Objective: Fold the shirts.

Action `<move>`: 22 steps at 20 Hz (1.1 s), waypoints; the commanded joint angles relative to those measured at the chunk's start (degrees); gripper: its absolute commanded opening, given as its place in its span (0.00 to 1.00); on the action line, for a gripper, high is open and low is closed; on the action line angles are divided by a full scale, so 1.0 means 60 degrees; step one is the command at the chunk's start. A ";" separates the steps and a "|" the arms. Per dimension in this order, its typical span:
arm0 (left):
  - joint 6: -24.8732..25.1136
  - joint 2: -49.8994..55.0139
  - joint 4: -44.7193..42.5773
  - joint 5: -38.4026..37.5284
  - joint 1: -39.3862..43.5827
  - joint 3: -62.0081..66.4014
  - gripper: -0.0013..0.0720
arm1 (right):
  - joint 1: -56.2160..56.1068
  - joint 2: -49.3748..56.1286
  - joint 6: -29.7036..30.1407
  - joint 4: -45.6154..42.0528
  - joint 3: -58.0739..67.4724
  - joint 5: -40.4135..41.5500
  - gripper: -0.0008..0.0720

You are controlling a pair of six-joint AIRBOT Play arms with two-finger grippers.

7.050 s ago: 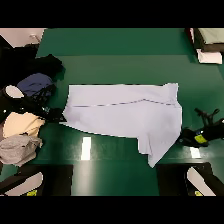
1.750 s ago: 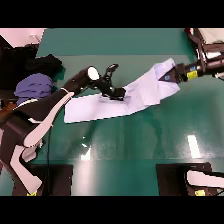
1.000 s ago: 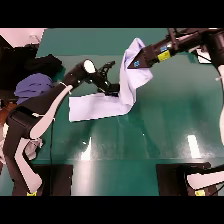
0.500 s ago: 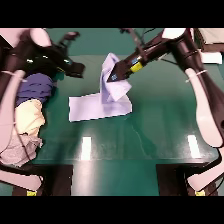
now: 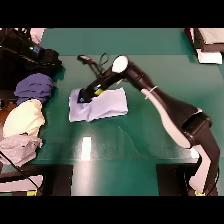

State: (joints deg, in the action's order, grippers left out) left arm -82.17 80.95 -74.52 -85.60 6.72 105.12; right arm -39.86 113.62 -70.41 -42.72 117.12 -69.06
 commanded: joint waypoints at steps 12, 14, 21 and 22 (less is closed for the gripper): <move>0.0015 -0.0036 -0.0007 0.0022 -0.0036 -0.0044 0.05 | 0.4262 -0.4244 -0.0521 -0.0907 -0.7074 -0.0055 0.73; 0.0011 0.0036 0.0029 0.0146 -0.0036 -0.0047 0.05 | 0.4863 -0.4510 -0.0514 -0.0674 -0.7974 0.0601 0.98; 0.0011 0.0080 0.0237 0.0149 -0.0036 -0.0076 0.05 | 0.4328 -0.2710 0.0160 0.1727 -0.7756 0.1126 0.97; 0.0011 0.0080 0.0240 0.0124 -0.0036 -0.0076 0.05 | 0.4087 -0.2313 0.0153 0.1701 -0.7402 0.1089 0.98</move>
State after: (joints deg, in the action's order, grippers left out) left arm -82.06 81.36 -73.45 -84.77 6.52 104.68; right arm -13.17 94.76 -70.65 -36.71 70.08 -63.26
